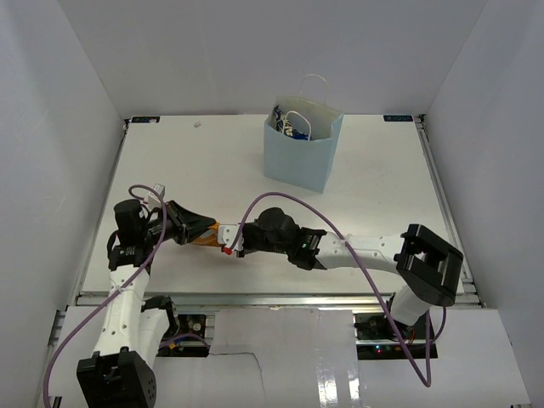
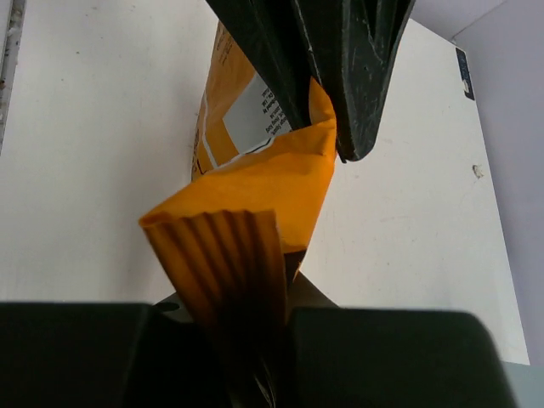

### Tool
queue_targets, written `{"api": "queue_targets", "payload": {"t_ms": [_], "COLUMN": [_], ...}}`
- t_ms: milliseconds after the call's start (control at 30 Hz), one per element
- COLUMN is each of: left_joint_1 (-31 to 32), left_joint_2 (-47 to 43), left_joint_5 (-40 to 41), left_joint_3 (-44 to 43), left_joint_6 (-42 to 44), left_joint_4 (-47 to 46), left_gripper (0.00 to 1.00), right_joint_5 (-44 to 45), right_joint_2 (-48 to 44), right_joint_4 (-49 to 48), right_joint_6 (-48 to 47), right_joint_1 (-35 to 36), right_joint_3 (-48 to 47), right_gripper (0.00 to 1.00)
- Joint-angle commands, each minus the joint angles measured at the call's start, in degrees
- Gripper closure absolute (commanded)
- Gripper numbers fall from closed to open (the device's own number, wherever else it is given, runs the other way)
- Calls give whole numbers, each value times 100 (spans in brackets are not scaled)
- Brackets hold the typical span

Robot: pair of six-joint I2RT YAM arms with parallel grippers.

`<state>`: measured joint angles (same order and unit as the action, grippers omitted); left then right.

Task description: Place the snacks into the paper bag

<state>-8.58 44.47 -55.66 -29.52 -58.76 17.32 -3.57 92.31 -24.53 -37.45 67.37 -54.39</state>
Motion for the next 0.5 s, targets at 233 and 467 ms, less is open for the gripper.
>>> {"api": "queue_targets", "payload": {"t_ms": [233,467], "left_joint_1": [32,32], "left_joint_2": [-105,-8], "left_joint_5": [546,1838], "left_joint_3": [-1871,-3603], "left_joint_6": [776,1665], "left_joint_4": [930,1783], "left_gripper": [44,30], "right_joint_5": [-1662,-2778], "right_joint_2": [-986,-1487], "right_joint_4": [1071,1977], "right_joint_6": [247,1010], "right_joint_1": [-751,-1498], "right_joint_3": [-484,-1282], "right_gripper": [92,92]}}
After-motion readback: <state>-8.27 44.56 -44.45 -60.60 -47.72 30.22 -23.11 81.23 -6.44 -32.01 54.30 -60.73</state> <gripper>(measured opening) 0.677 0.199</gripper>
